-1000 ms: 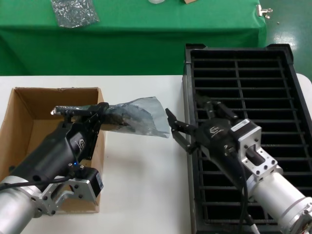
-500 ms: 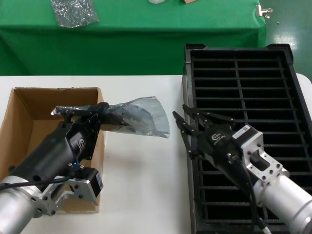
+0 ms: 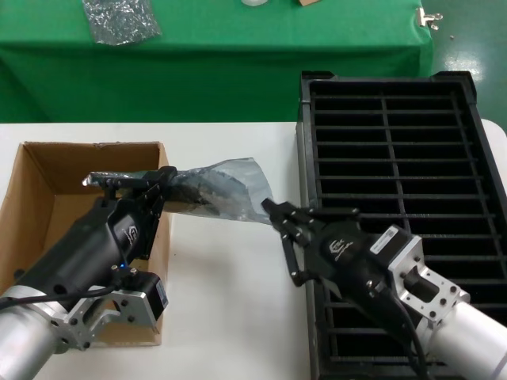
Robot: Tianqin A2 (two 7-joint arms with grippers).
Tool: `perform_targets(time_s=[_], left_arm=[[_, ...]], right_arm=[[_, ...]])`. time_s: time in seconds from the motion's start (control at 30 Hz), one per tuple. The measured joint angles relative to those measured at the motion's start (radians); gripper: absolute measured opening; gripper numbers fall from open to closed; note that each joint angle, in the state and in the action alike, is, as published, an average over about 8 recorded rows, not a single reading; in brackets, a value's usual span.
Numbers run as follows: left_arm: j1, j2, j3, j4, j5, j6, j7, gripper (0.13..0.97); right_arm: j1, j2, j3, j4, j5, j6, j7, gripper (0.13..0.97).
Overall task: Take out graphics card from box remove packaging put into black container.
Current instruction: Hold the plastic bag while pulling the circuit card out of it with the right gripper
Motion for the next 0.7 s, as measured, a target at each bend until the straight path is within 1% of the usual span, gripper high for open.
perform_targets(time_s=[0.37,0.53,0.7], left_arm=[[0.000,0.000,0.000,0.000,0.000,0.000,0.000,0.139],[0.000,0.000,0.000,0.000,0.000,0.000,0.000,0.139],[0.000,0.000,0.000,0.000,0.000,0.000,0.000,0.139]], right_arm=[[0.042,0.024,-0.037,0.001,-0.074,-0.089,0.072,0.135],[0.047,0.019,-0.020,-0.024,-0.124,-0.129,0.115,0.135],[0.043,0.000,0.019,-0.069,-0.182,-0.186,0.159,0.135]])
